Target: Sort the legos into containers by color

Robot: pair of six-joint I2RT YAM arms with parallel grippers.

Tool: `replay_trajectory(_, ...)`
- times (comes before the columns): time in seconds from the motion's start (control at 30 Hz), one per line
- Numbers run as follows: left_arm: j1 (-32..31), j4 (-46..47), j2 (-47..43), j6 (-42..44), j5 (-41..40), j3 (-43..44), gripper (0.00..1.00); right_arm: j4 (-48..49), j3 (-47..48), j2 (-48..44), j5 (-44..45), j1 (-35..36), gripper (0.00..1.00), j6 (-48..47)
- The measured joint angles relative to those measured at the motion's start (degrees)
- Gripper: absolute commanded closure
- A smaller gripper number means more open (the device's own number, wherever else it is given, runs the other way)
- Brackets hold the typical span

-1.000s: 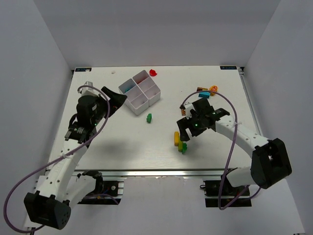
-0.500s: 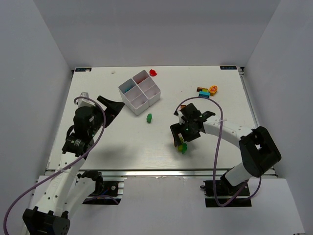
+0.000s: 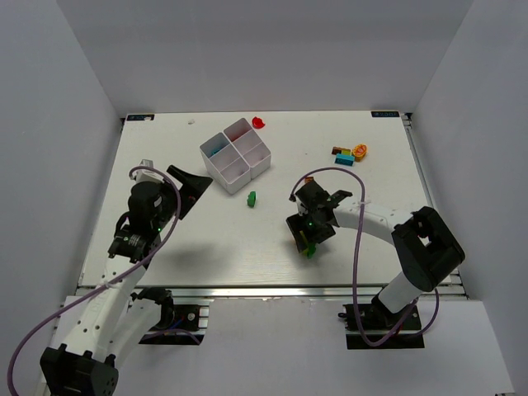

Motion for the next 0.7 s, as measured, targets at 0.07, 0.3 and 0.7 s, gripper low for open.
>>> replay_trajectory(0.07, 0.00, 0.28, 0.13, -0.33, 0.33, -0.28, 0.02, 0.00, 0.00, 0.00, 0.46, 0.02, 0.29, -0.07)
replay_trajectory(0.3, 0.00, 2.47, 0.39, -1.64, 1.49, -1.16, 0.02, 0.04, -0.02, 0.02, 0.09, 0.02, 0.44, -0.39)
replay_trajectory(0.7, 0.00, 5.53, 3.89, -3.98, 7.23, -1.22, 0.02, 1.09, -0.02, -2.36, 0.35, 0.02, 0.72, -4.13)
